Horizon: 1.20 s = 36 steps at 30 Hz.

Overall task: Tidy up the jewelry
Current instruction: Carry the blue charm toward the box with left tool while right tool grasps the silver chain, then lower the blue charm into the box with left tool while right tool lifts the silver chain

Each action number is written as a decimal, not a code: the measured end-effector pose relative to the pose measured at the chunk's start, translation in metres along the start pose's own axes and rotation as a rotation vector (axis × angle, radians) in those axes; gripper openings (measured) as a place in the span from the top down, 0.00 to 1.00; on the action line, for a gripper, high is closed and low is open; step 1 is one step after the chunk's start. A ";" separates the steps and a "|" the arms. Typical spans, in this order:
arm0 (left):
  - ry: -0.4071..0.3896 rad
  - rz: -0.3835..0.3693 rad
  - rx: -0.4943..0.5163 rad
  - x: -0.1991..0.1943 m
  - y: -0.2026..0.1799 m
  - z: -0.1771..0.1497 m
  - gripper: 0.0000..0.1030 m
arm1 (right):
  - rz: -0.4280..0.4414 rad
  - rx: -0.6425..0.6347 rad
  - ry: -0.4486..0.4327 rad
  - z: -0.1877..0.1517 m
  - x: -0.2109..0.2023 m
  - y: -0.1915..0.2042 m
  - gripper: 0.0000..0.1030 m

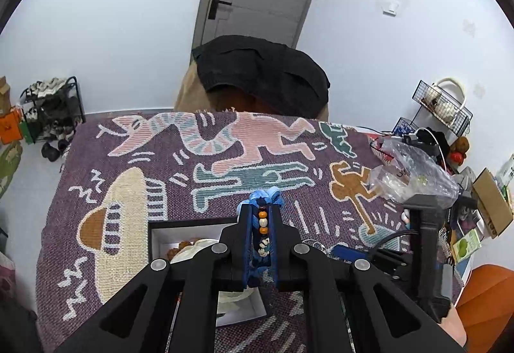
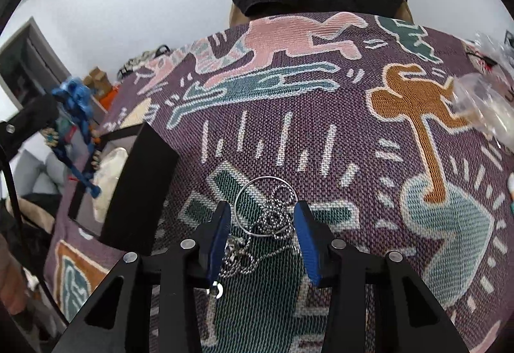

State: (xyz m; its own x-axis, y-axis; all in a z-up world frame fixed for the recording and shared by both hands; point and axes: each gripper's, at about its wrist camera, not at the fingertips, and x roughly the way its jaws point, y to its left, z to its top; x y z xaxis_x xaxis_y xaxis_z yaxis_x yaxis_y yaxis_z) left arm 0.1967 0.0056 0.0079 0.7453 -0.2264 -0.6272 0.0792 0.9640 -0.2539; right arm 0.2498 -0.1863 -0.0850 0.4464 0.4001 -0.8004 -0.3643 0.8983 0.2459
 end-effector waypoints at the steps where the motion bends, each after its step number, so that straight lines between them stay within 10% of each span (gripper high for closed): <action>1: -0.002 -0.001 -0.002 -0.001 0.002 -0.001 0.90 | -0.008 -0.008 0.010 0.001 0.003 0.002 0.65; 15: -0.011 -0.004 -0.027 -0.008 0.017 -0.002 0.90 | -0.108 -0.112 0.009 0.006 0.008 0.012 0.96; 36: -0.056 -0.003 -0.035 -0.031 0.018 0.006 0.90 | -0.044 -0.178 -0.330 0.052 -0.146 0.057 0.96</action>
State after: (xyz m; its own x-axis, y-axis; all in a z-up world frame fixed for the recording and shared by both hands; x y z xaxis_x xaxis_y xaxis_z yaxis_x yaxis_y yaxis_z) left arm 0.1795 0.0312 0.0271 0.7810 -0.2203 -0.5843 0.0589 0.9575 -0.2823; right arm 0.2067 -0.1845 0.0742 0.6937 0.4245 -0.5819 -0.4618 0.8821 0.0929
